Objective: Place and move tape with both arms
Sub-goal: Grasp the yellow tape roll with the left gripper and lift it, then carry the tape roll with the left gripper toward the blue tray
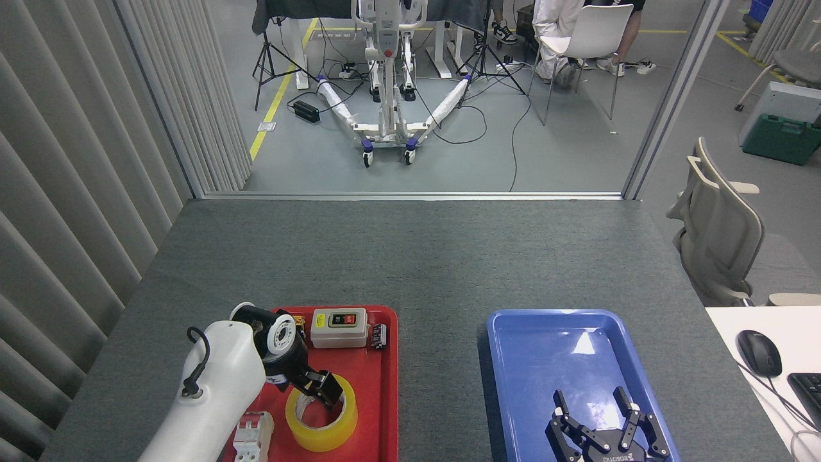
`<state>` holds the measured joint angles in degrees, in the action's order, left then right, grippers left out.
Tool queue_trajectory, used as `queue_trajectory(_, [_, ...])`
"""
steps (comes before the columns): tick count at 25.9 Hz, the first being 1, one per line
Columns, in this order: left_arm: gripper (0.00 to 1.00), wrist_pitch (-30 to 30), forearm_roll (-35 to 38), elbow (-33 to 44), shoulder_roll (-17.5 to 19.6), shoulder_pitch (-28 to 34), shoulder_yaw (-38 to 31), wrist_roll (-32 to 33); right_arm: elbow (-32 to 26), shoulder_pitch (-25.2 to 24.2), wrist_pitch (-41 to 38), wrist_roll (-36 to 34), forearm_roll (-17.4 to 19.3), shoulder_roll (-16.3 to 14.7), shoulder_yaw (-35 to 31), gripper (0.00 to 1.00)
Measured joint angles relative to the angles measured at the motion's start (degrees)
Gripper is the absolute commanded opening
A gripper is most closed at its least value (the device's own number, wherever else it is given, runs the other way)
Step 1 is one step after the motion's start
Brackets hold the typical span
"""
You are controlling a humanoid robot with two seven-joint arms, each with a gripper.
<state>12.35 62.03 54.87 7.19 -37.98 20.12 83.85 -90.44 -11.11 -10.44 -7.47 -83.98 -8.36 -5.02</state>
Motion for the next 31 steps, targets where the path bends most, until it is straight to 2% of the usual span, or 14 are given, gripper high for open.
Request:
queue_trajectory(2, [0.78, 0.0, 0.0, -1.4, -0.1, -0.5, 0.0, -0.1, 0.0, 0.0, 0.0, 0.0, 0.0, 0.0, 0.0, 1.0])
queue_trajectory(7, [0.38, -0.3, 0.1, -2.9, -0.1, -0.8, -0.1, -0.4, 0.1, 0.0, 0.0, 0.0, 0.0, 0.0, 0.0, 1.0])
queue_trajectory(8, [0.28, -0.3, 0.2, -3.2, -0.1, -0.8, 0.0, -0.4, 0.2, 0.0, 0.0, 0.0, 0.0, 0.0, 0.0, 1.0])
queue_trajectory(10, [0.0, -0.2, 0.3, -3.9, -0.2, -0.8, 0.0, -0.8, 0.2, 0.1, 0.0, 0.0, 0.0, -0.1, 0.0, 1.0])
queue_trajectory(18, [0.0, 0.7, 0.7, -4.3, -1.4, -0.4, -0.4, -3.7, 0.3, 0.1, -0.1, 0.1, 0.0, -0.1, 0.0, 1.0])
queue_trajectory(23, [0.0, 7.0, -1.1, -0.7, -1.5, -1.7, -0.6, -5.8, 0.3, 0.1, -0.1, 0.3, 0.0, -0.1, 0.0, 1.0])
queue_trajectory(26, [0.0, 15.2, -7.4, 4.8, -1.2, -2.5, -0.7, -6.0, 0.3, 0.1, -0.1, 0.2, 0.0, -0.1, 0.0, 1.0])
queue_trajectory(28, [0.0, 20.9, -14.1, 8.7, -1.1, -2.5, -1.3, -6.3, 0.3, 0.1, -0.1, 0.0, 0.0, -0.1, 0.0, 1.0])
queue_trajectory(31, [0.0, 25.1, -25.2, 10.7, -1.5, -2.4, -3.4, -8.6, 0.3, 0.1, -0.6, 0.0, 0.0, -0.1, 0.0, 1.0])
